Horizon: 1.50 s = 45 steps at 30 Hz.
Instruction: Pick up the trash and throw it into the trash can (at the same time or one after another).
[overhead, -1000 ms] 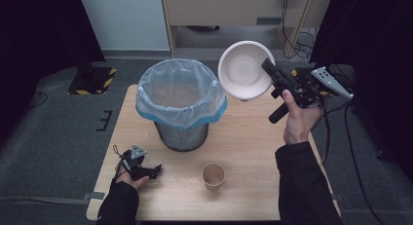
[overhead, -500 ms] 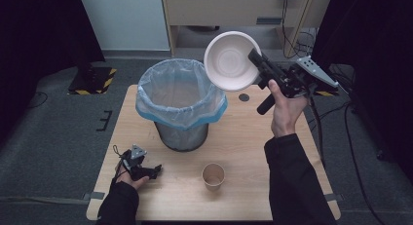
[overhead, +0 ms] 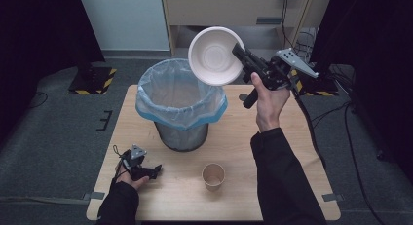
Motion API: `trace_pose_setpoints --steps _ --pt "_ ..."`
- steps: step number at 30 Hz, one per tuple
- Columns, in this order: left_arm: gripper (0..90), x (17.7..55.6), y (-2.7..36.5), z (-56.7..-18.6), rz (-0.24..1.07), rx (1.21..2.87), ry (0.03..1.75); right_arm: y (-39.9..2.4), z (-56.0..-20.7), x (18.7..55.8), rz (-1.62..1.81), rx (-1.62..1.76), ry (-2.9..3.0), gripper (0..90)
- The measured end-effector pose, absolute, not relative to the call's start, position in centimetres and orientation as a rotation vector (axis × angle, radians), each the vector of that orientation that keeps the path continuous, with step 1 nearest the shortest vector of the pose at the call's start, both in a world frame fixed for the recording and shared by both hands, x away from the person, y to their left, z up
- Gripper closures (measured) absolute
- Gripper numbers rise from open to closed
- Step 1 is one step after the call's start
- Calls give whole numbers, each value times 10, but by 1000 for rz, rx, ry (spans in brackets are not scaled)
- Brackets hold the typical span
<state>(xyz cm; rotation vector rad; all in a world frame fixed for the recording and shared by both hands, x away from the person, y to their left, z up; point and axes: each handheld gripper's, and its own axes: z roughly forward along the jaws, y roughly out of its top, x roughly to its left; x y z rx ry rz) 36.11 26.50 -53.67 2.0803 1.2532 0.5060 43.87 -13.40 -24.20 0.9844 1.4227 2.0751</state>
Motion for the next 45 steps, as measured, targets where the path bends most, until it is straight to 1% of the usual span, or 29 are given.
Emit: trace_pose_setpoints --steps 15,35,41,45 --pt "0 361 265 -537 506 2080 1253 -97 -246 453 2086 982 1435 830" --pt "0 361 265 -537 506 2080 1253 -42 -294 478 1964 1047 1526 825" --pt "0 361 265 -537 506 2080 1253 -32 -306 484 1929 1051 1620 740" --pt "0 361 265 -537 506 2080 1253 -36 -302 480 1943 1041 1631 704"
